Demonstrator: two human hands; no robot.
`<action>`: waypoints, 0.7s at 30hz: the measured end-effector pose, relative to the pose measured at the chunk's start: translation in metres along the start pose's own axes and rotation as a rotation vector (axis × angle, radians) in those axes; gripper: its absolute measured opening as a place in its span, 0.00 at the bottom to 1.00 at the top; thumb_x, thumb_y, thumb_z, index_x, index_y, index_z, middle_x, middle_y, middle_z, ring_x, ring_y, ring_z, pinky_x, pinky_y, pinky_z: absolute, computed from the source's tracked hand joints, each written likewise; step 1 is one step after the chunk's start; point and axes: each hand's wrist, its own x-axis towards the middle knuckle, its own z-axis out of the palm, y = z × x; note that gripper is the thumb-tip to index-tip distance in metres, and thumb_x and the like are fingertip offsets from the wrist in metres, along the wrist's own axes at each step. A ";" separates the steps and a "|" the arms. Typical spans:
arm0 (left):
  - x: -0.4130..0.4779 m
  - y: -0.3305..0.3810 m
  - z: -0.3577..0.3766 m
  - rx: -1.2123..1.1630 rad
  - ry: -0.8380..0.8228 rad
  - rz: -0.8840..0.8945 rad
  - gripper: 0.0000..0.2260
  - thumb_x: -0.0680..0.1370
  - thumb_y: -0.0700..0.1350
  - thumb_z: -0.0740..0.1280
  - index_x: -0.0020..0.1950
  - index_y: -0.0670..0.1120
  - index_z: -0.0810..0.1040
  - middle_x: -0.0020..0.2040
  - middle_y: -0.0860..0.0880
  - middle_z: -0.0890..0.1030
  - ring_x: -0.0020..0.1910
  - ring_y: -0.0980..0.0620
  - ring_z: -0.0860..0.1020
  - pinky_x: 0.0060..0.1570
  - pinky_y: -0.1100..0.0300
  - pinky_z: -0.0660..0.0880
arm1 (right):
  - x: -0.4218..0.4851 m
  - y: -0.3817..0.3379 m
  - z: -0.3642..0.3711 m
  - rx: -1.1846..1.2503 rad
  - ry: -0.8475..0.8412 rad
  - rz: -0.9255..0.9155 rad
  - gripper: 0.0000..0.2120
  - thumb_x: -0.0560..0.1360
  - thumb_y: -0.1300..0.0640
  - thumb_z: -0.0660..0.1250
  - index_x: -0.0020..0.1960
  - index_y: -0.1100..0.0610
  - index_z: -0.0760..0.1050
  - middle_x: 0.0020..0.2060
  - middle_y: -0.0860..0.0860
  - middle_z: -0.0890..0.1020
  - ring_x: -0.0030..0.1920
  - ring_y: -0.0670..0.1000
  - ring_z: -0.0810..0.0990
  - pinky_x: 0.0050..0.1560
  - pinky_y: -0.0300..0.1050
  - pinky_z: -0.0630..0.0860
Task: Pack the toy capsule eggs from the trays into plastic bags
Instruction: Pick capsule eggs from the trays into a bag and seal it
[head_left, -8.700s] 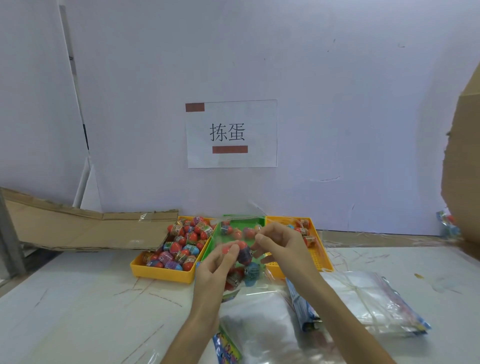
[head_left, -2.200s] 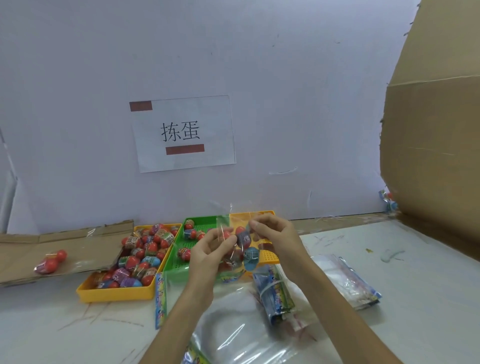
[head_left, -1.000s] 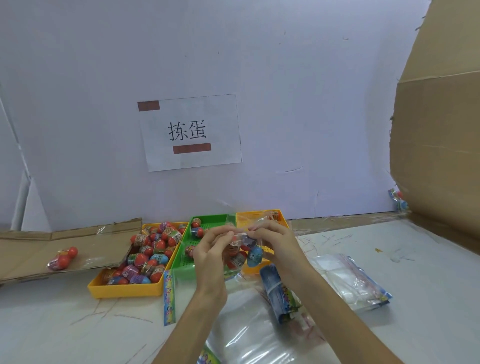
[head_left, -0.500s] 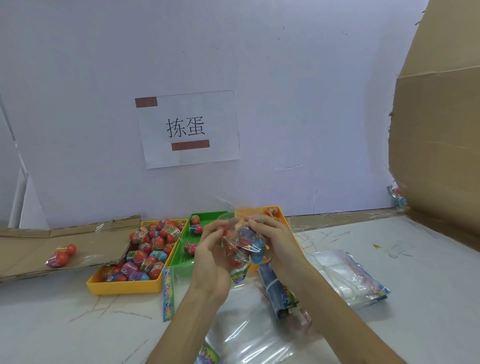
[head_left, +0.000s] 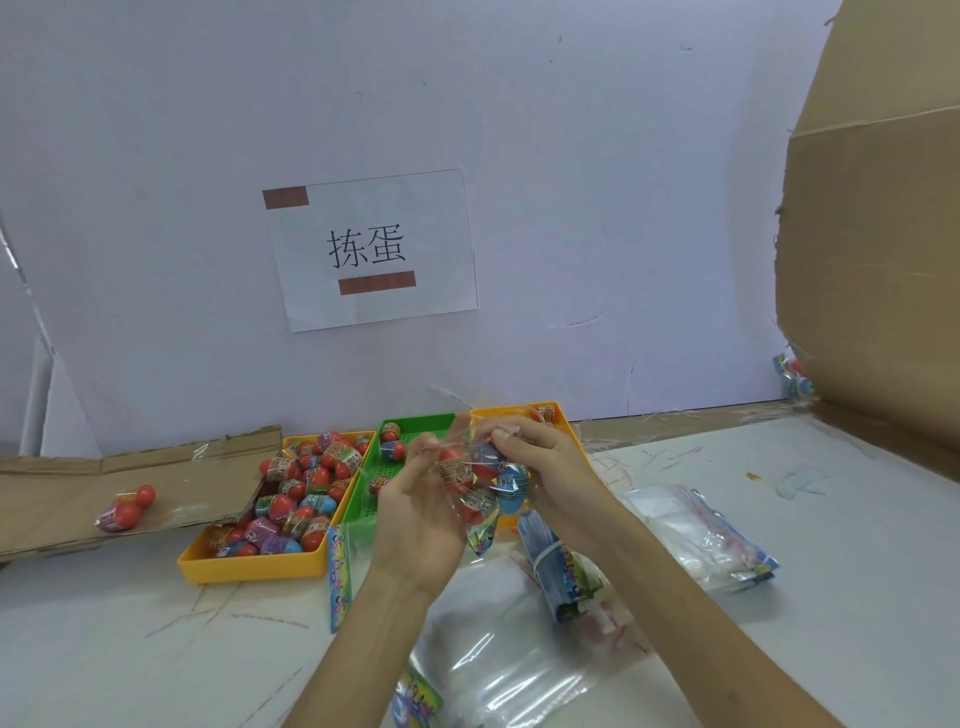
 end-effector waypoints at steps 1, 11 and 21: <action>0.000 0.001 0.000 -0.003 -0.017 0.001 0.07 0.76 0.44 0.66 0.38 0.52 0.81 0.64 0.46 0.83 0.56 0.45 0.84 0.54 0.48 0.78 | -0.001 -0.002 -0.001 -0.006 -0.033 0.006 0.07 0.80 0.59 0.66 0.52 0.57 0.84 0.50 0.55 0.83 0.52 0.54 0.81 0.47 0.47 0.79; 0.000 0.003 -0.004 -0.060 -0.109 -0.039 0.10 0.78 0.43 0.63 0.50 0.49 0.84 0.68 0.42 0.80 0.61 0.42 0.81 0.53 0.48 0.82 | 0.000 -0.001 -0.006 -0.001 -0.054 -0.024 0.09 0.81 0.60 0.65 0.50 0.56 0.85 0.48 0.52 0.85 0.50 0.51 0.83 0.49 0.45 0.80; 0.000 0.001 0.004 0.424 -0.051 -0.010 0.11 0.75 0.45 0.70 0.56 0.49 0.83 0.55 0.45 0.84 0.50 0.49 0.84 0.40 0.55 0.82 | 0.000 -0.005 -0.010 -0.038 -0.008 -0.049 0.12 0.81 0.63 0.65 0.60 0.69 0.79 0.57 0.64 0.82 0.60 0.64 0.79 0.65 0.61 0.75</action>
